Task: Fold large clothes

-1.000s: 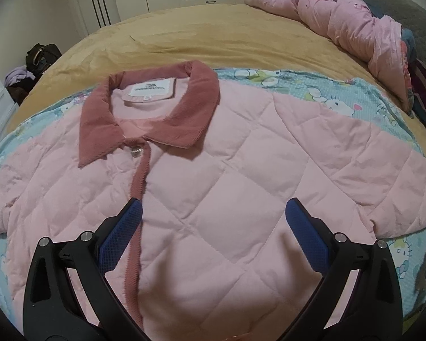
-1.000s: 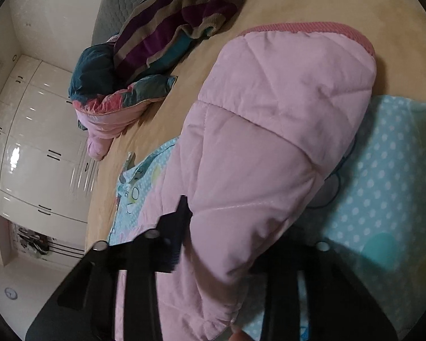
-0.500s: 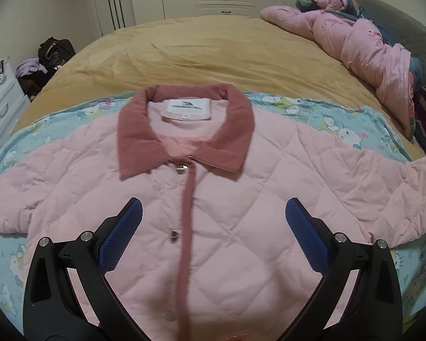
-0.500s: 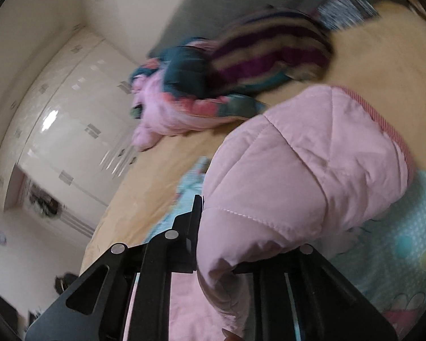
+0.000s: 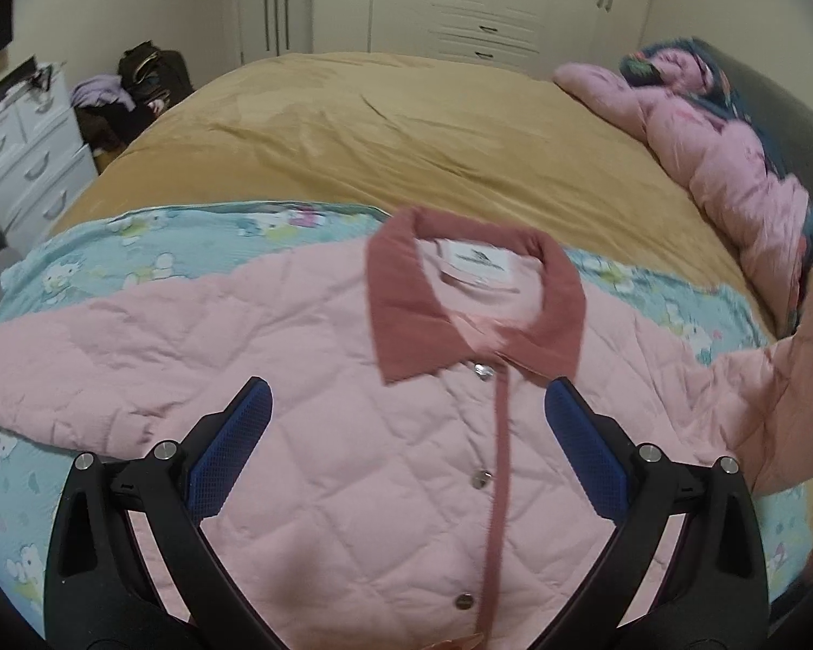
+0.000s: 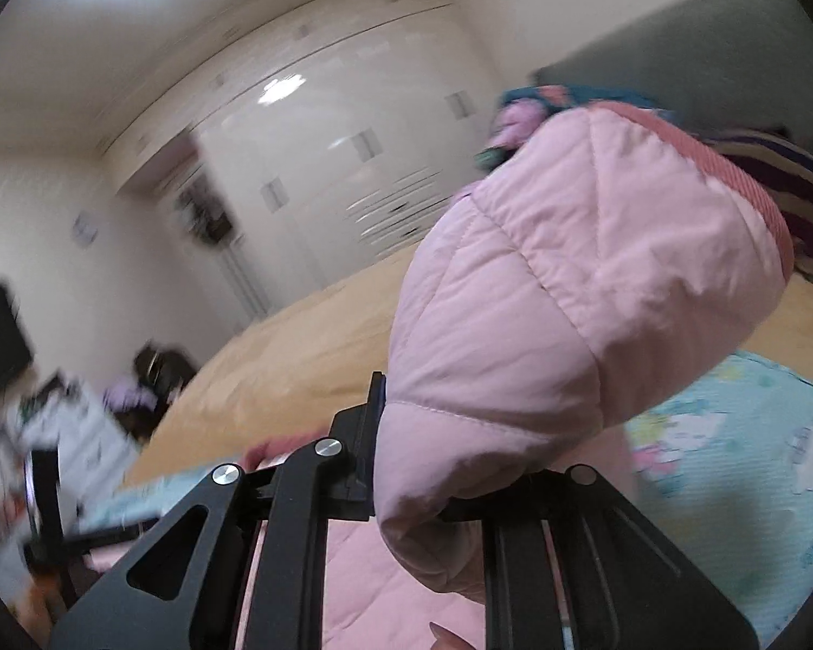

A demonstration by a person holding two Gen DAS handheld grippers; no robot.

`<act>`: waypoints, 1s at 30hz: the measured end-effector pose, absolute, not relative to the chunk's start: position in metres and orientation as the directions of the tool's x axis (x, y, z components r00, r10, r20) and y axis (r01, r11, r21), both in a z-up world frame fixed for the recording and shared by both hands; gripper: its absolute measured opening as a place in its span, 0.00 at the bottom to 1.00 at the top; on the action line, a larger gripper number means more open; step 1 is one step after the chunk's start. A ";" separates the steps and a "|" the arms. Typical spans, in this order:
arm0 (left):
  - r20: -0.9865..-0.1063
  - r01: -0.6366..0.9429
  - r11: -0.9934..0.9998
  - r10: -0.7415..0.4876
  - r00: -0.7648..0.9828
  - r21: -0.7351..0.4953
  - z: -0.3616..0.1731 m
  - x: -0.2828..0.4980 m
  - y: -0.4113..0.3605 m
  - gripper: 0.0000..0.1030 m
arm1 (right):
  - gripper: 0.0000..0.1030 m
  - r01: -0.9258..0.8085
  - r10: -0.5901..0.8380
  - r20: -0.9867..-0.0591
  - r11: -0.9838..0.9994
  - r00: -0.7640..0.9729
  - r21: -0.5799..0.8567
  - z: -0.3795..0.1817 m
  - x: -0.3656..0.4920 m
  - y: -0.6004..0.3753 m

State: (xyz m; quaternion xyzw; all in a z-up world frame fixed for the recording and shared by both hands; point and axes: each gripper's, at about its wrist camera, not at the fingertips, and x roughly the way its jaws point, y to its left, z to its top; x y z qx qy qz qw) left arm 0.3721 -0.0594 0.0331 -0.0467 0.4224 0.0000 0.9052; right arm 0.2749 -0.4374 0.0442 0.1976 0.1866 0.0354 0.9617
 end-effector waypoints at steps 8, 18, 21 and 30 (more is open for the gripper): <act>-0.764 -0.058 0.966 -0.161 0.625 -0.251 0.037 0.373 -0.010 0.92 | 0.13 -0.181 0.267 -0.526 0.961 0.807 0.211 0.002 0.296 -0.323; -0.756 -0.079 0.913 -0.280 0.592 -0.399 0.010 0.370 0.019 0.92 | 0.17 -0.268 0.241 -0.745 0.959 0.622 0.086 -0.090 0.304 -0.265; -0.769 -0.073 0.914 -0.290 0.570 -0.398 0.002 0.370 0.013 0.92 | 0.37 -0.278 0.289 -0.744 0.950 0.603 0.144 -0.092 0.307 -0.265; -0.773 0.019 0.900 -0.385 0.504 -0.436 0.007 0.371 -0.023 0.92 | 0.86 -0.220 0.423 -0.608 0.898 0.672 0.382 -0.044 0.251 -0.327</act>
